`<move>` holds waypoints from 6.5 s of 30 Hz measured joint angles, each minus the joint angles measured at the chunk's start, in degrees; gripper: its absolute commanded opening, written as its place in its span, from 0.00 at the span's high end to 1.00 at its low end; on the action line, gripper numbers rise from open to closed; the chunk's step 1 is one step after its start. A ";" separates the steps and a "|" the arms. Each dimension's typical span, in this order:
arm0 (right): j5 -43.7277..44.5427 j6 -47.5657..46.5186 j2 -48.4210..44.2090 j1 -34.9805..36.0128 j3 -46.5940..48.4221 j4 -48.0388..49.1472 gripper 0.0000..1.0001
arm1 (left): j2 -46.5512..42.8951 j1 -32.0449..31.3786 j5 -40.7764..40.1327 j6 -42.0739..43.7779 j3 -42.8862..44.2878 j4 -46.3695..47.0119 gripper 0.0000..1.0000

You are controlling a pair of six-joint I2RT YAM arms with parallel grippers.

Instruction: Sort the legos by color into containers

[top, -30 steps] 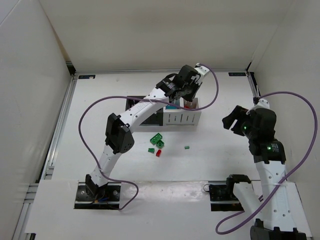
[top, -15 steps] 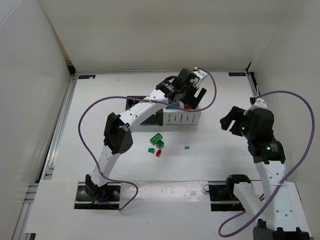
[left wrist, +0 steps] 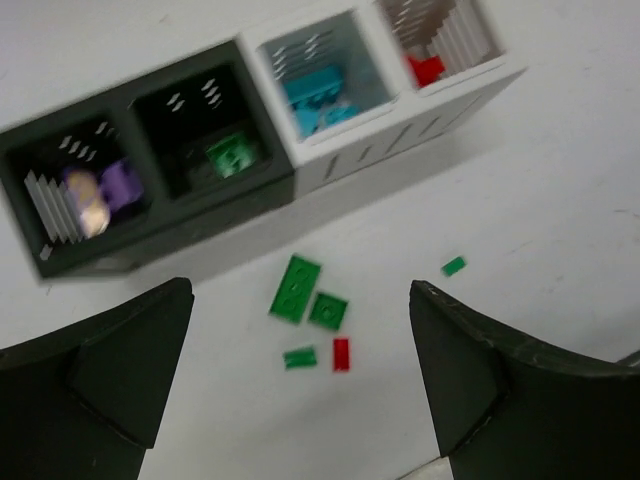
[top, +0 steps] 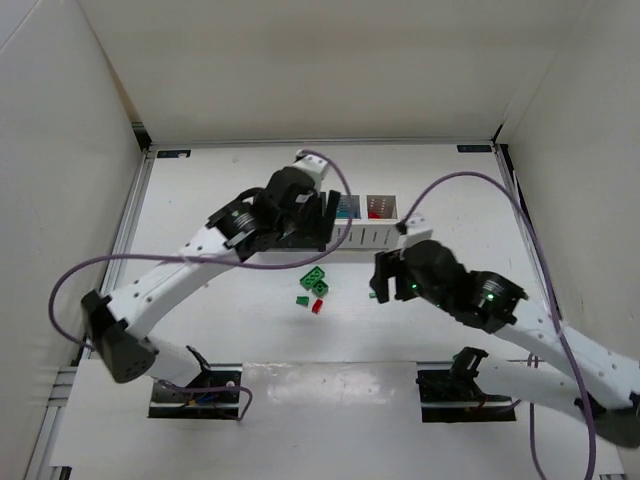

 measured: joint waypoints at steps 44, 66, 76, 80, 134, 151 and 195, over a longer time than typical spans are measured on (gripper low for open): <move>6.23 19.37 56.39 17.40 10.91 18.18 0.52 | -36.11 -6.32 -26.16 -28.39 -20.26 -29.11 0.00; 7.82 22.05 56.63 16.44 10.91 17.62 0.80 | -36.00 -6.32 -27.26 -29.86 -20.28 -30.23 0.00; 11.34 21.44 44.41 19.43 10.75 11.04 0.85 | -32.85 -6.32 -27.26 -29.46 -20.28 -29.22 0.00; 13.35 17.66 34.60 15.15 12.22 8.92 0.83 | -31.43 -6.32 -27.10 -28.09 -20.81 -25.90 0.00; 4.09 0.52 9.92 -17.40 6.67 5.11 0.28 | 6.56 -1.25 7.50 -19.76 -34.84 8.50 0.21; 5.14 2.43 5.01 -18.88 4.50 2.43 0.28 | 10.93 -1.40 6.91 -20.28 -32.15 9.77 0.44; 5.79 4.00 -3.15 -21.42 2.60 -1.09 0.30 | 13.84 1.29 1.07 -3.56 9.68 1.49 0.64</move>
